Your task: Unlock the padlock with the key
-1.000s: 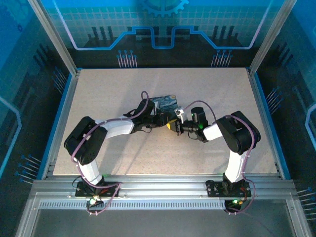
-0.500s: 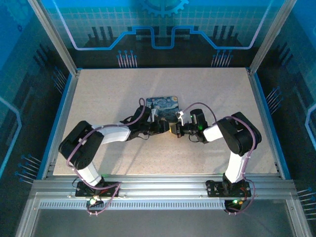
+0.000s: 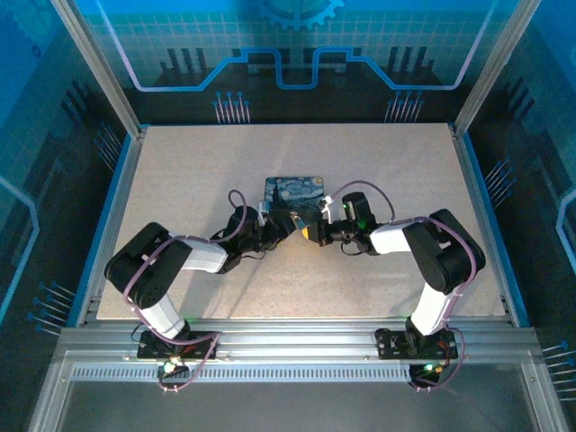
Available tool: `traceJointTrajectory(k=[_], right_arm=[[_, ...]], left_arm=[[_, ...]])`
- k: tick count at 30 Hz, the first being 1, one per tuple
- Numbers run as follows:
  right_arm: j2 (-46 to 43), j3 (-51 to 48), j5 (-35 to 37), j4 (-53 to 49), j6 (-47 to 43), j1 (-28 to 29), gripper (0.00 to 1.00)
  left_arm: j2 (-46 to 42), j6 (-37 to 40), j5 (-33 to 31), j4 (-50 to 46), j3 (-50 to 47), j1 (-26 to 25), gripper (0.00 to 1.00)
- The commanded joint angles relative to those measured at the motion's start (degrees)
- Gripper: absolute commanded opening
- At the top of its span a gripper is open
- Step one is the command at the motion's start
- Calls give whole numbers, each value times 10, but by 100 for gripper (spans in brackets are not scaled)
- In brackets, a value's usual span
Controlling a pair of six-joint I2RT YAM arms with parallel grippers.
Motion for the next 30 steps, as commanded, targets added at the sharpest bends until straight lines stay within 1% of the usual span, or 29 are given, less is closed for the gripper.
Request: traceJointTrajectory(k=[1,7,11,18,24,30], right_arm=[[-21,15,-16,-18,43,9,0],[-14,20,-13,-12,74,14,0],[-11,20,-15,0,96,15,0],[-2,22,-24,14,132,18,0],[-1,26,-24,14,146,21,0],[6,28,-24,14,156,23,0]], left_arm=[[19,-43,-28,79,-9,-11,56],[50,-77,-48,122,-11,-13,54],[61,-91,-62,132,-12,-13,53],[82,-98,-64,134,0,-16,50],[109,-112,-74,165,7,-19,45],[115,-110,-79,166,24,-25,44]])
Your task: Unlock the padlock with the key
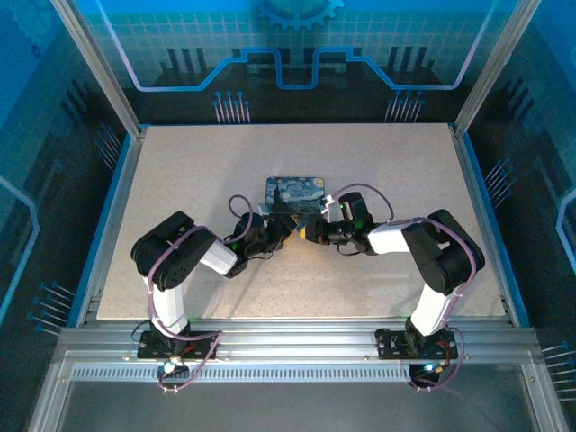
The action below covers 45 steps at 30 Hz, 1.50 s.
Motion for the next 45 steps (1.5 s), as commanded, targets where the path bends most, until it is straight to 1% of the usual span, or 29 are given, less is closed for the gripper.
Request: traceJointTrajectory(k=[1,4,8,9,12,15,18,24,27,30,34,38,41,42,45], right_arm=[[7,22,-22,30,9,13,0],[9,23,-21,37,16,13,0],[14,24,-24,46,29,13,0],[16,24,-25,50,33,13,0],[14,22,-27,56,38,12,0],[2,10,-21,56,34,6,6],[-23,-11,-12,49,23,-8,16],[-107,-55,24,-11,-44,-36,31],[-174,-61,63,-64,-121,-35,43],[-233,-52,98,-114,-208,-23,53],[-300,-36,173,-174,-353,19,64],[-340,-42,251,-171,-500,64,74],[-352,-54,275,-150,-583,78,75],[-354,-59,275,-144,-598,79,74],[-359,-88,271,-106,-681,97,75]], left_arm=[[11,-3,-9,22,24,-8,45],[21,-10,-2,28,33,-10,44],[30,-13,1,31,41,-15,38],[30,-12,0,31,41,-15,37],[27,-9,-4,32,38,-15,25],[17,0,-7,22,37,-15,15],[2,8,-9,8,34,-15,8],[-20,8,-8,-4,32,-15,4],[-32,6,-5,-18,33,-15,2],[-49,3,0,-36,33,-15,0],[-78,-7,3,-76,34,-15,0],[-97,-32,7,-105,35,-15,0],[-102,-57,13,-119,37,-16,0],[-101,-64,15,-122,38,-15,0],[-97,-88,23,-117,38,-15,0]])
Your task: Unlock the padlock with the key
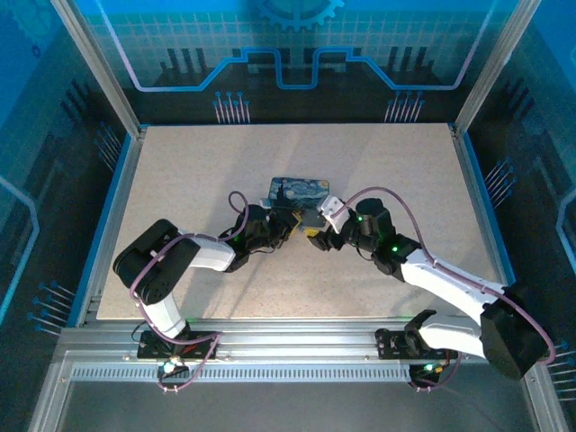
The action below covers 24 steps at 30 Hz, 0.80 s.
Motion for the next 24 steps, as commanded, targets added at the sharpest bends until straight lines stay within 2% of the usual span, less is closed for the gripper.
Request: traceJointTrajectory(k=[1,5,11,24], right_arm=[[-7,-35,27,48,-159,27,75],[17,-38,70,50,-229,57,75],[69,-19,113,63,-250,88,73],[176,20,183,108,-291,111,44]], left_arm=[[-13,-38,23,5,8,-4,0],[-8,-54,30,7,9,-4,0],[-12,-57,28,6,6,-4,0],[-11,-64,28,13,2,-4,0]])
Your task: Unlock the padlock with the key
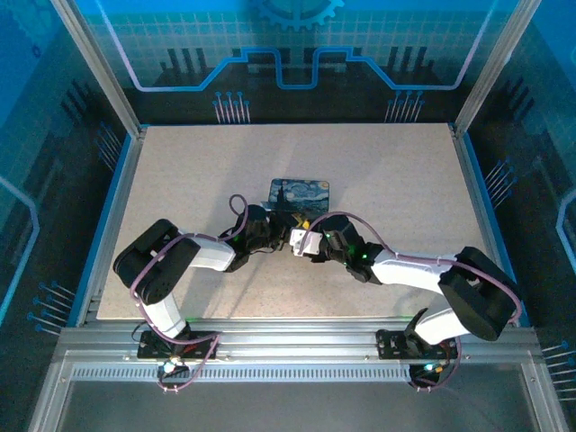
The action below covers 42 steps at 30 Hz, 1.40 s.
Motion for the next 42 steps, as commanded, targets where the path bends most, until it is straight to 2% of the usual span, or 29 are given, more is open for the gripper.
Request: traceJointTrajectory(k=[1,23,35,38,42], right_arm=[[19,21,26,34,-17,9,40],[67,26,73,73,-8,9,0],[63,31,76,77,64,9,0],[59,34,73,76,103,9,0],[64,40,43,81,206,10,0]], left_arm=[[-11,-14,9,20,1,-4,0],[-4,-20,13,22,5,-4,0],[-3,-23,13,21,4,-4,0],[-4,-23,12,21,4,-4,0],[-3,-22,10,21,3,-5,0]])
